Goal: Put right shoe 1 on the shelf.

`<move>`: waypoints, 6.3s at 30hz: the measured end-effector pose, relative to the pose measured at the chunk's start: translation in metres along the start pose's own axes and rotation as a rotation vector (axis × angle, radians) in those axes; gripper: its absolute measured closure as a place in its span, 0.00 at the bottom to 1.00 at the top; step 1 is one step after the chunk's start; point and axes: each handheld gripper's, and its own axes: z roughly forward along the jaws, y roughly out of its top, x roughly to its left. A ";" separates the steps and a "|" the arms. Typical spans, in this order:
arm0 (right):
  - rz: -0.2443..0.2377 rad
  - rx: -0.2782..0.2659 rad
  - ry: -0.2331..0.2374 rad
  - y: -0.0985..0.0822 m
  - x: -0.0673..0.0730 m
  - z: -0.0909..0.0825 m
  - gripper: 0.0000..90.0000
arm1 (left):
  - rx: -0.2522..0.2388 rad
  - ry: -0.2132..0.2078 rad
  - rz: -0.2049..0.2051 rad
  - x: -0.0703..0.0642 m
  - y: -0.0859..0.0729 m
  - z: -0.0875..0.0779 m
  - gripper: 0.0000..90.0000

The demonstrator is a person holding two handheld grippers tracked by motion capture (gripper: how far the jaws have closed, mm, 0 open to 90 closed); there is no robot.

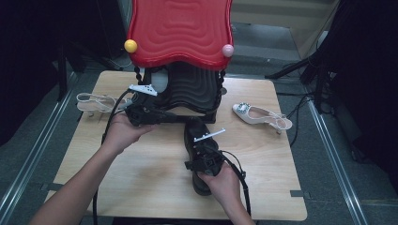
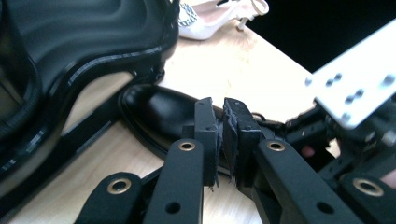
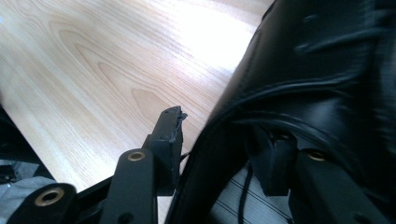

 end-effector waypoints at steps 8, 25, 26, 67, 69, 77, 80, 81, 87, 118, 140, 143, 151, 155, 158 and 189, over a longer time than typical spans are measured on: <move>-0.004 0.040 0.000 0.003 0.001 0.008 0.69 | -0.020 0.030 0.036 -0.005 0.025 -0.013 0.94; 0.033 0.057 0.005 0.001 -0.011 -0.003 0.95 | -0.043 0.095 0.108 -0.011 0.081 -0.039 0.95; 0.036 0.051 0.015 0.001 -0.013 -0.004 0.95 | -0.046 0.102 0.114 -0.011 0.084 -0.041 0.95; 0.050 -0.047 0.112 0.003 -0.034 -0.088 0.97 | -0.068 0.263 0.105 0.011 0.163 -0.058 0.98; 0.046 -0.049 0.115 0.003 -0.032 -0.094 0.97 | -0.057 0.261 0.093 0.014 0.163 -0.058 0.99; 0.014 -0.073 0.149 0.011 -0.019 -0.117 0.96 | -0.048 0.269 0.097 0.014 0.164 -0.057 1.00; -0.002 -0.090 0.151 0.021 -0.013 -0.127 0.96 | -0.049 0.271 0.100 0.014 0.163 -0.057 1.00; -0.012 -0.099 0.144 0.025 -0.012 -0.129 0.96 | -0.048 0.269 0.100 0.014 0.163 -0.057 1.00; -0.023 -0.138 0.134 0.042 -0.010 -0.137 0.96 | -0.051 0.265 0.100 0.015 0.163 -0.057 1.00; -0.068 -0.405 -0.143 0.115 -0.006 -0.076 0.96 | -0.079 0.237 0.133 0.019 0.159 -0.057 1.00; -0.072 -0.488 -0.275 0.145 -0.016 -0.041 0.94 | -0.073 0.227 0.119 0.020 0.160 -0.058 1.00; -0.082 -0.459 -0.269 0.145 -0.017 -0.034 0.91 | -0.071 0.229 0.127 0.020 0.159 -0.059 1.00; -0.049 -0.473 -0.194 0.143 -0.019 -0.042 0.76 | -0.077 0.233 0.123 0.020 0.159 -0.058 1.00; -0.070 -0.476 -0.176 0.137 -0.013 -0.050 0.73 | -0.077 0.233 0.118 0.020 0.159 -0.058 1.00; -0.089 -0.470 -0.175 0.131 -0.009 -0.058 0.74 | -0.078 0.234 0.114 0.020 0.159 -0.058 1.00; -0.121 -0.359 -0.093 0.057 -0.040 -0.069 1.00 | -0.073 0.223 0.100 0.021 0.159 -0.059 1.00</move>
